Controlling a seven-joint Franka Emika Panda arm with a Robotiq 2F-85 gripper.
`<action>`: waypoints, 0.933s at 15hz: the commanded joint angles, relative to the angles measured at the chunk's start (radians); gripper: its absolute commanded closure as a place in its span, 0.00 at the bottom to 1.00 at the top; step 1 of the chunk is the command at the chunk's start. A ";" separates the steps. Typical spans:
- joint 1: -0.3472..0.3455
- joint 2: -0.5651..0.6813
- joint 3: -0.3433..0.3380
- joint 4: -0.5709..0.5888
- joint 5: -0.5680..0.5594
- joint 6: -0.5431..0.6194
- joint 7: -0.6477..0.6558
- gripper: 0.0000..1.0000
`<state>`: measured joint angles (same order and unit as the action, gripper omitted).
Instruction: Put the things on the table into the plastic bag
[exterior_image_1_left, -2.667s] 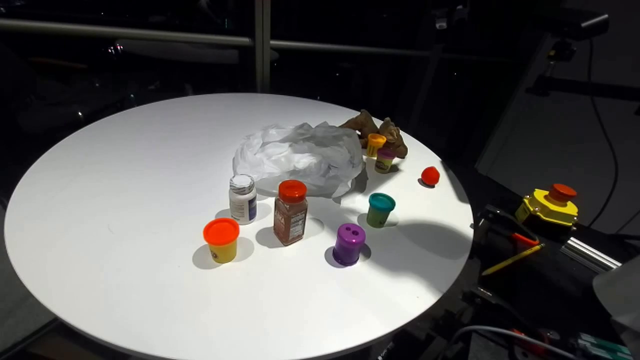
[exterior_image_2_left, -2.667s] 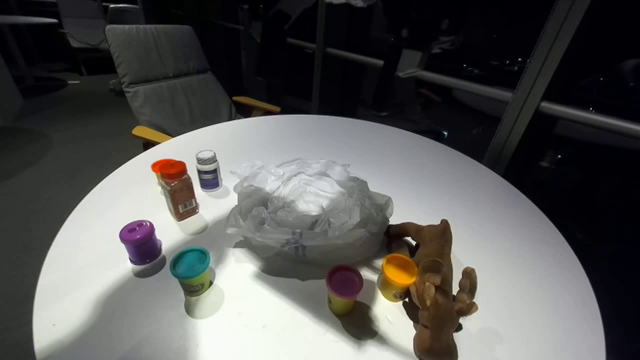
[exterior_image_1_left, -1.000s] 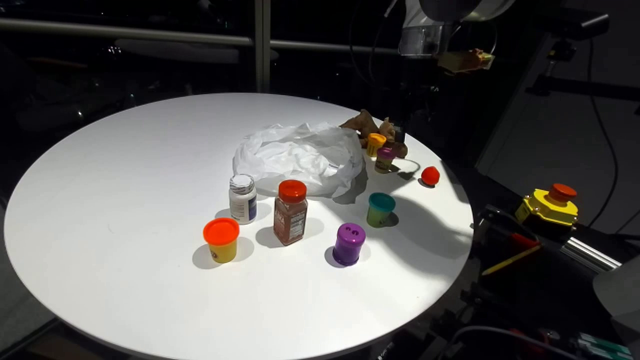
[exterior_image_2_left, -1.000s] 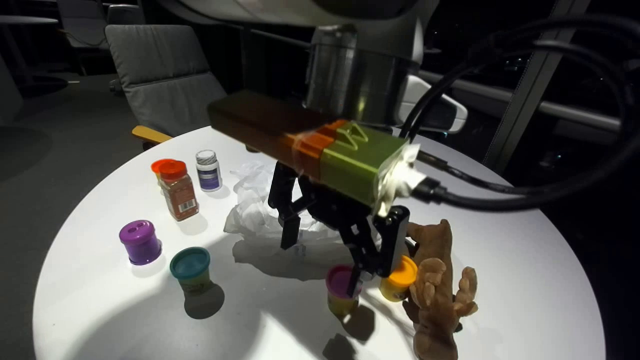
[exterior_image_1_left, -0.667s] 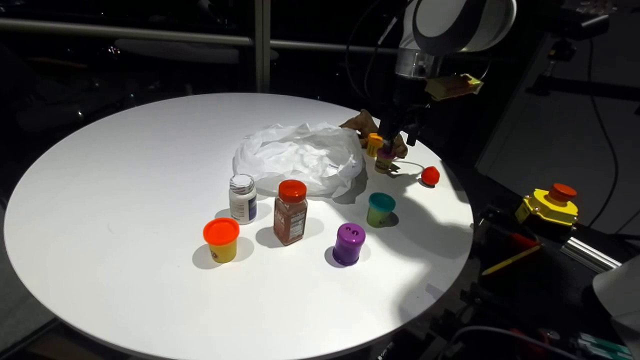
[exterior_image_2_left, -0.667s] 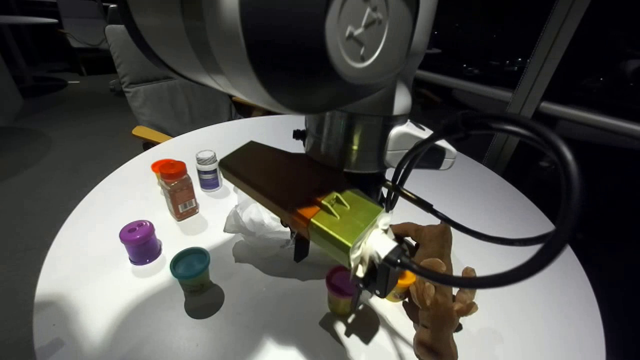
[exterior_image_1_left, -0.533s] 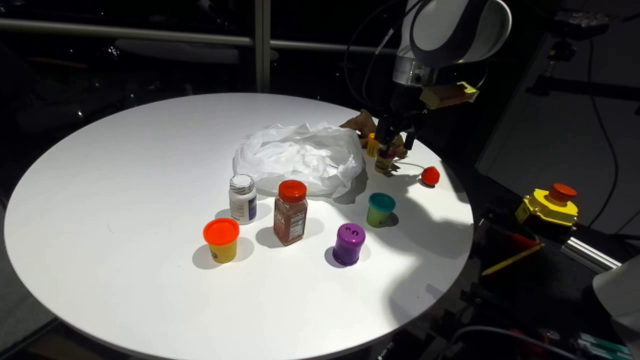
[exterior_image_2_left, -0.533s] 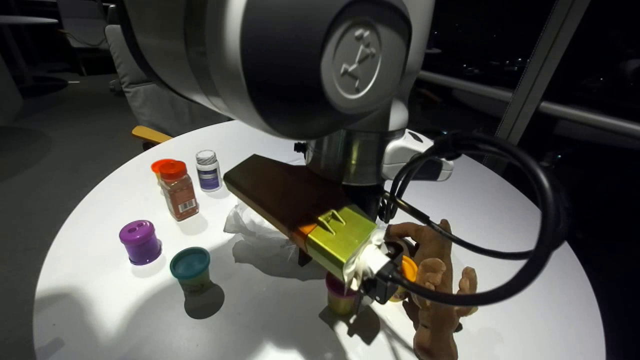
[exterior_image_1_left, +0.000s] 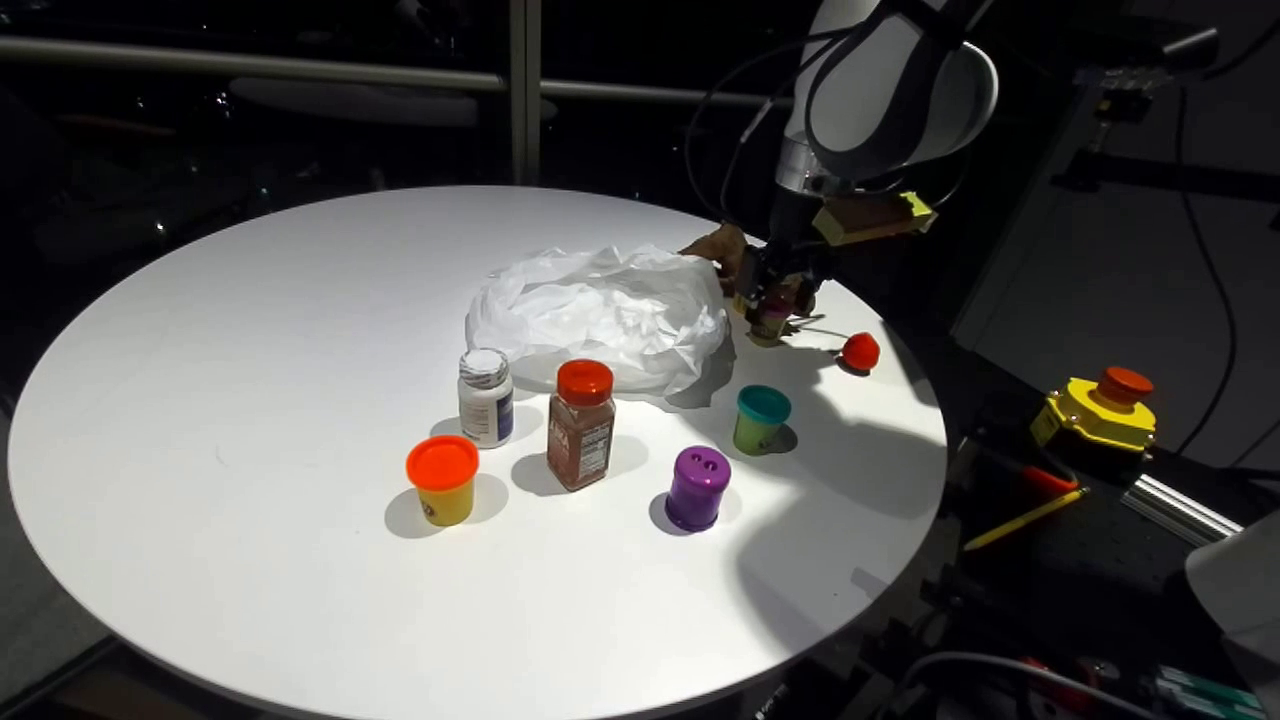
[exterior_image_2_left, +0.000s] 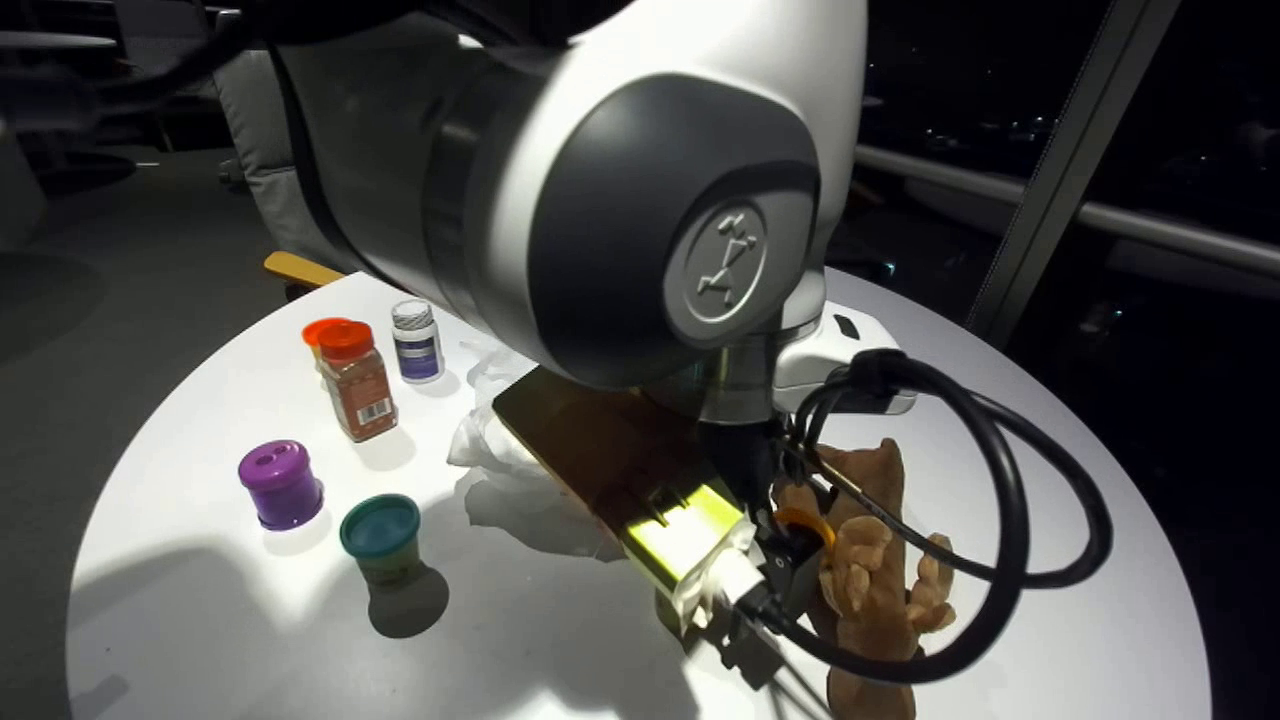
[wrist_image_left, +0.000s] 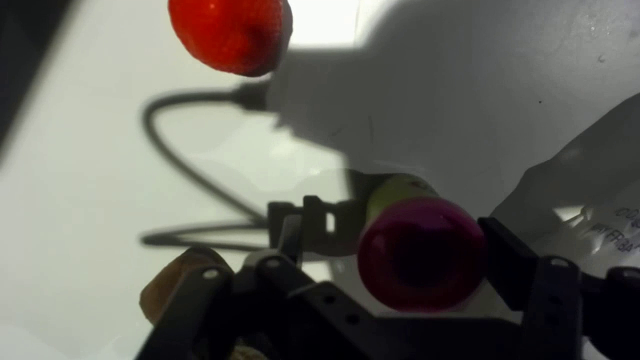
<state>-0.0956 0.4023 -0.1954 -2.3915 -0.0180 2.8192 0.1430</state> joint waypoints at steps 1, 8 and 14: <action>0.016 0.001 -0.025 0.013 -0.005 0.010 0.030 0.42; 0.034 -0.155 -0.074 -0.013 -0.044 -0.145 0.055 0.72; 0.071 -0.322 -0.015 0.103 -0.162 -0.393 0.159 0.72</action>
<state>-0.0406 0.1384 -0.2673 -2.3541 -0.1532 2.5399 0.2547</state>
